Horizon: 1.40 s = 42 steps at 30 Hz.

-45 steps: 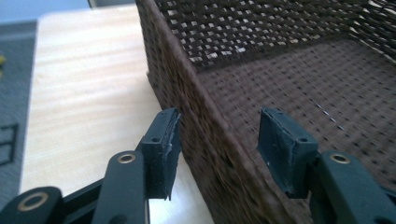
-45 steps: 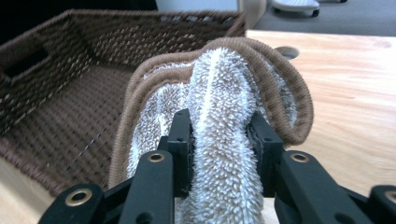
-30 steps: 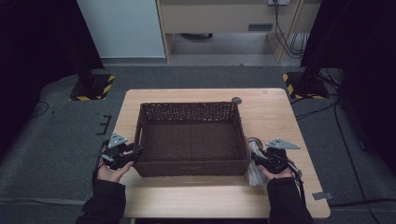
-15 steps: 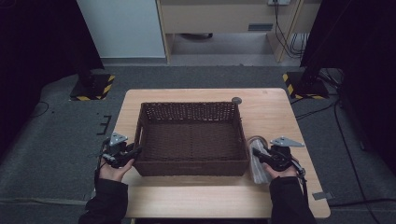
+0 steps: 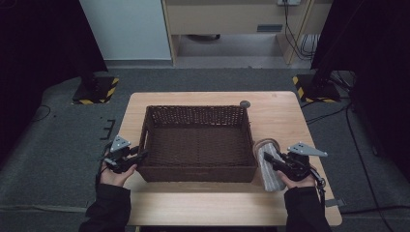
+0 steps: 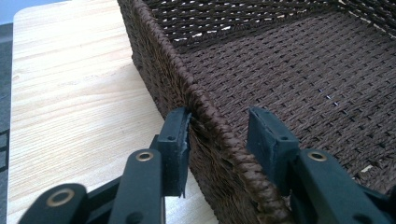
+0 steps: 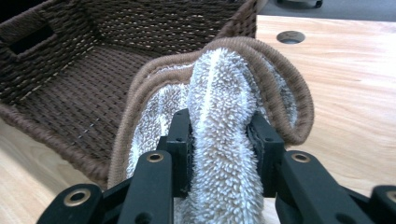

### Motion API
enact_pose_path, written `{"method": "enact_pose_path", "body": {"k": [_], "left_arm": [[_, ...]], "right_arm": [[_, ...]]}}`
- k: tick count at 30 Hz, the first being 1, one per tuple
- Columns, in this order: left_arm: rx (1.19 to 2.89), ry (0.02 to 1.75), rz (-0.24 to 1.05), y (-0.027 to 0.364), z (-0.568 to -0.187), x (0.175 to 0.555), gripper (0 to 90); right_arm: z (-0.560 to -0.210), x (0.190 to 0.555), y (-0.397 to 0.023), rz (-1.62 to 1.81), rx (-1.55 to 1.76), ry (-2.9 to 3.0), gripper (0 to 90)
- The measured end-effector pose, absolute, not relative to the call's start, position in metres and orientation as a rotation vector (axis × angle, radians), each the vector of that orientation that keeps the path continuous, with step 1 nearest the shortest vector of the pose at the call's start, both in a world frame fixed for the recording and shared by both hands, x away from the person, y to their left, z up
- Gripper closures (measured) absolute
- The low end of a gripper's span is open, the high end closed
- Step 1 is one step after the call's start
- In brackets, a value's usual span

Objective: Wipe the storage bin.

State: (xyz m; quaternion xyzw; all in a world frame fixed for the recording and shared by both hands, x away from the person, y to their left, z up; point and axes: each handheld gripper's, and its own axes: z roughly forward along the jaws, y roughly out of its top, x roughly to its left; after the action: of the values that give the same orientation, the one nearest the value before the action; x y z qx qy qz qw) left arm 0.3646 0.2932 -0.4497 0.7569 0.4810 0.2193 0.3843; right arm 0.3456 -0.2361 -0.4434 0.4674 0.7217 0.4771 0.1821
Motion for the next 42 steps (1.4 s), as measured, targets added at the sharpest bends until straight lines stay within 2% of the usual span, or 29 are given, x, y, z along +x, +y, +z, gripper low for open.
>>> {"method": "enact_pose_path", "body": {"k": [5,10,12,14,15,17,20,24,34,42], "left_arm": [[1.939,1.253,0.588,0.290,-0.448,0.364,62.7],[1.938,1.230,0.574,0.292,-0.448,0.367,61.9],[1.926,1.223,0.577,0.295,-0.449,0.370,58.1],[1.894,1.221,0.602,0.299,-0.451,0.373,48.2],[1.883,1.225,0.586,0.299,-0.452,0.375,47.1],[1.894,1.218,0.586,0.298,-0.453,0.377,49.6],[1.900,1.214,0.566,0.295,-0.452,0.376,60.0],[1.894,1.235,0.562,0.294,-0.451,0.376,64.7],[1.885,1.292,0.596,0.286,-0.450,0.378,68.0],[1.882,1.287,0.592,0.287,-0.450,0.383,67.8]], "right_arm": [[-0.454,0.348,-0.223,1.309,1.318,2.078,67.2],[-0.457,0.351,-0.224,1.318,1.322,2.072,67.2],[-0.457,0.351,-0.225,1.316,1.325,2.072,67.2],[-0.457,0.352,-0.225,1.314,1.323,2.076,67.2],[-0.457,0.352,-0.226,1.316,1.325,2.068,67.2],[-0.456,0.352,-0.227,1.314,1.322,2.068,67.2],[-0.457,0.352,-0.225,1.313,1.329,2.070,67.2],[-0.462,0.355,-0.223,1.328,1.355,2.059,67.4],[-0.475,0.366,-0.221,1.308,1.393,2.052,67.7],[-0.498,0.377,-0.217,1.180,1.443,2.143,67.8]]}}
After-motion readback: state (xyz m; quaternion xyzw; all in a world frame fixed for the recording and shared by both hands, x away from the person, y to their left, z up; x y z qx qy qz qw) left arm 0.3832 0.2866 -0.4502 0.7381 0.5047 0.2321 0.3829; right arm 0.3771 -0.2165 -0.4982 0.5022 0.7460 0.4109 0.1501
